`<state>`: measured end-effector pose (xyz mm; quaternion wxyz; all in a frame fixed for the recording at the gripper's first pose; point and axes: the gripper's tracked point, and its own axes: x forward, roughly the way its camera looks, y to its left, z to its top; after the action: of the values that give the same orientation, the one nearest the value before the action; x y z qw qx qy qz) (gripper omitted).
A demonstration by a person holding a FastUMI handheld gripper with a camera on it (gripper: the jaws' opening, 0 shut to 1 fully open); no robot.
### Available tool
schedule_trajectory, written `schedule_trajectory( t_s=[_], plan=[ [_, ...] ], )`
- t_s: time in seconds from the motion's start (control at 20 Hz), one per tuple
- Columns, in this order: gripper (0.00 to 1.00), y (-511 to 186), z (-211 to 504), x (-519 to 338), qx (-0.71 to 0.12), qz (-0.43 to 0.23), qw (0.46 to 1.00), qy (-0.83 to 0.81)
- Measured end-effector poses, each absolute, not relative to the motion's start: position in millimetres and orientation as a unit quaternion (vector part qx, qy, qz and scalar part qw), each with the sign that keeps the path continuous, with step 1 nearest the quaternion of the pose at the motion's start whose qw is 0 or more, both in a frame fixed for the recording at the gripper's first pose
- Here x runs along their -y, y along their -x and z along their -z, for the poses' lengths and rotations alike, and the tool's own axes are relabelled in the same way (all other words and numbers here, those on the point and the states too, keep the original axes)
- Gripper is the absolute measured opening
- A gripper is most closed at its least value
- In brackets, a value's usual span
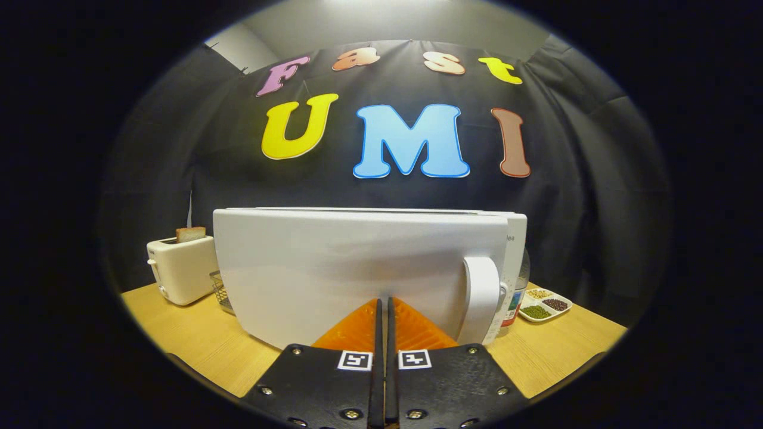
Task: Open the microwave, put the food inside, and close the microwave door.
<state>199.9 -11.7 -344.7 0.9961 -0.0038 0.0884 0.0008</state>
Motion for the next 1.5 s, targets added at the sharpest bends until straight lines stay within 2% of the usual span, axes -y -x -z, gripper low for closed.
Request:
schedule_trajectory(
  t_s=[0.55,0.6,0.9,1.0,1.5],
  plan=[
    [0.02,-237,354,21,-0.078,0.023,0.996,0.025],
    [0.09,-240,359,21,-0.085,0.026,0.996,0.027],
    [0.09,-236,360,17,-0.091,0.024,0.995,0.022],
    [0.09,-221,358,4,-0.112,-0.005,0.994,-0.009],
    [0.09,-73,296,-17,-0.078,-0.069,0.994,-0.015]
  ],
)
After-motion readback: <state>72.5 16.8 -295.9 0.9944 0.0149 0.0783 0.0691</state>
